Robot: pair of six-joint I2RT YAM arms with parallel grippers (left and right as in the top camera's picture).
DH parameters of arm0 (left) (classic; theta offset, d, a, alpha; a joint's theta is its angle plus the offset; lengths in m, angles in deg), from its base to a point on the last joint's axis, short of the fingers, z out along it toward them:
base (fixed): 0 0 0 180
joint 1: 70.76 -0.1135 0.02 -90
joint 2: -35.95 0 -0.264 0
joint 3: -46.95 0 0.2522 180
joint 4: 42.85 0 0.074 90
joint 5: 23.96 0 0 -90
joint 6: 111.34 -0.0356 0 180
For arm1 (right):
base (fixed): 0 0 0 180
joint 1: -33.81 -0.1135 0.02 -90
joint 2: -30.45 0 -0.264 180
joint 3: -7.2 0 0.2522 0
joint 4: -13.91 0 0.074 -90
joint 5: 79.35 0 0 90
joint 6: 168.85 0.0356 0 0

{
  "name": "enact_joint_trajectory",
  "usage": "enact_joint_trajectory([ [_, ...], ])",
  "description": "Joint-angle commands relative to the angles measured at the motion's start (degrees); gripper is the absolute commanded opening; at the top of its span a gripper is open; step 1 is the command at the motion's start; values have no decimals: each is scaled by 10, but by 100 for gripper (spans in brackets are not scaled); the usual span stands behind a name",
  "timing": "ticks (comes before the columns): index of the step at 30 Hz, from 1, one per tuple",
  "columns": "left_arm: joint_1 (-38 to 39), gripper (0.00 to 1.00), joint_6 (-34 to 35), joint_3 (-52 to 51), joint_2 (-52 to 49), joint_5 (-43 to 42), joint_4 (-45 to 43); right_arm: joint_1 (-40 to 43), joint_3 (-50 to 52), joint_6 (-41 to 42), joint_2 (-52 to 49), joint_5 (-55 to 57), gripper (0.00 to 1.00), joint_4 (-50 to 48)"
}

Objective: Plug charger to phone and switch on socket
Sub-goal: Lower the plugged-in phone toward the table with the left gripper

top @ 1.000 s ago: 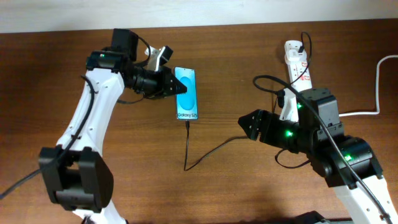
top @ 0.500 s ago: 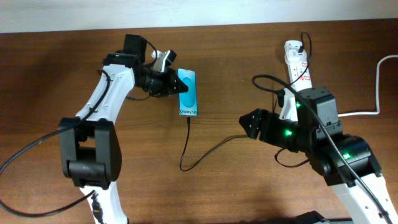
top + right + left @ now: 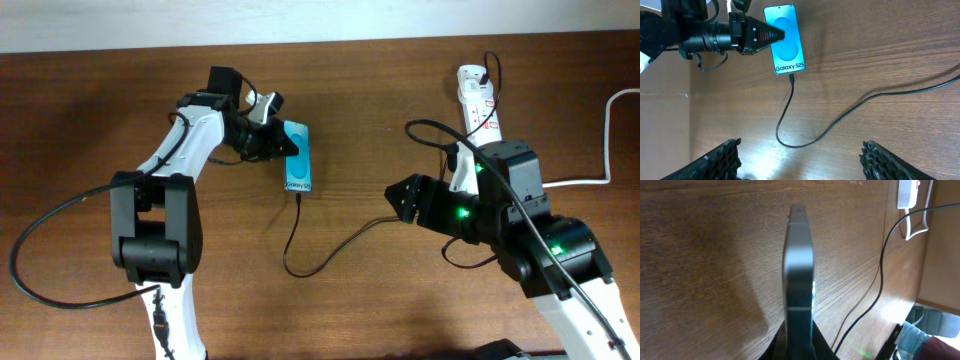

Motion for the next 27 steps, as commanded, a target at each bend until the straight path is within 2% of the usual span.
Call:
enact_joint_trajectory([
  [1,-2,0,-13,2,-6,-6,-5,2,-13,-8,0,5,77,-2],
  [4,-2,0,-9,2,-17,-7,-7,2,-13,-8,0,5,77,-2],
  [8,-2,0,-7,2,-64,-62,-8,2,-13,-8,0,6,77,-2],
  [15,-6,0,-7,2,-80,-61,-26,2,-13,-8,0,5,77,-2],
  [27,-6,12,-7,-2,-82,2,-31,2,-13,-9,0,5,77,-1],
])
